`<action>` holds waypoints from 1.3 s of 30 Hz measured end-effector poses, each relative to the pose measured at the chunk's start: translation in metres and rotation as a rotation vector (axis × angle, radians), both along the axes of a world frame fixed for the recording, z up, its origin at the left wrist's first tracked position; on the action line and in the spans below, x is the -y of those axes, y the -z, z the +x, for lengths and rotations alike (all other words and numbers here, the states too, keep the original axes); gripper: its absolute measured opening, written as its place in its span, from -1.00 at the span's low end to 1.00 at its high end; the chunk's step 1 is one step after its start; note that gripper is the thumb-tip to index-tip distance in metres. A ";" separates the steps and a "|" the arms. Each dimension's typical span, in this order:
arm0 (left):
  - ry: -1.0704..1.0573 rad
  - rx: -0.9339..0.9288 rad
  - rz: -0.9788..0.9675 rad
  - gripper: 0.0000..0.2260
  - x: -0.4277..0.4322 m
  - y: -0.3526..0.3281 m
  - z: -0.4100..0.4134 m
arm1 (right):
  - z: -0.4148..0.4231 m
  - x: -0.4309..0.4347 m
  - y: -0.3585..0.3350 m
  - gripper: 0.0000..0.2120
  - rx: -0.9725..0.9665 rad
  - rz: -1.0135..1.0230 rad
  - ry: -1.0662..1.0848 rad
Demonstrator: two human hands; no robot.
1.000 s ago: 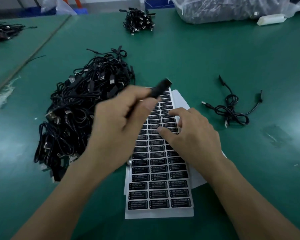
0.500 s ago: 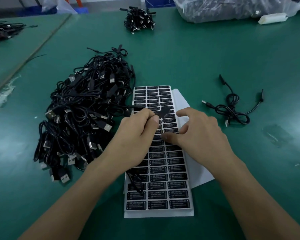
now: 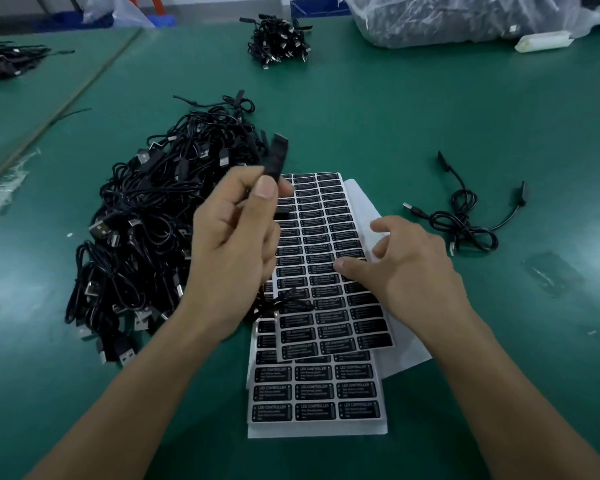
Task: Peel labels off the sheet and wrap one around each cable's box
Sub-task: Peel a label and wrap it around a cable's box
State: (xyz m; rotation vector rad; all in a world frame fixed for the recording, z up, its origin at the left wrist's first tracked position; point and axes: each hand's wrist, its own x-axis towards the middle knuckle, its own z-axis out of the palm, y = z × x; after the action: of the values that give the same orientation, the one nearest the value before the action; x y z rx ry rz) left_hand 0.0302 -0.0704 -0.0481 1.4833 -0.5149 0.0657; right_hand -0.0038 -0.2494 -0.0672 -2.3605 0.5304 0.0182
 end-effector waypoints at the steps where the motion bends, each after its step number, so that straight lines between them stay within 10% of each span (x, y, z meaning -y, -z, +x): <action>1: 0.011 -0.005 0.033 -0.80 0.000 0.001 0.000 | -0.001 -0.002 -0.001 -0.27 0.014 -0.035 -0.003; 7: 0.050 -0.191 0.470 -0.73 0.010 0.023 -0.002 | -0.001 -0.002 -0.004 -0.40 0.152 0.088 -0.017; 18: -0.071 -0.160 0.503 -0.66 0.021 0.030 -0.004 | 0.011 0.023 -0.006 -0.55 0.042 0.772 0.084; 26: -0.158 -0.160 0.362 -0.67 0.020 0.033 0.001 | 0.000 0.032 -0.017 -0.82 -0.210 0.631 -0.365; 39: 0.023 0.001 0.560 -0.79 0.017 0.031 -0.006 | 0.005 0.016 -0.008 -0.70 -0.066 0.687 -0.087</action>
State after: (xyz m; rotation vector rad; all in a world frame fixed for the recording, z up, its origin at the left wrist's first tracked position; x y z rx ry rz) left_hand 0.0239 -0.0871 -0.0794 2.0222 -0.5788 -0.1046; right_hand 0.0013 -0.2651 -0.0591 -1.7103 0.3726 0.2749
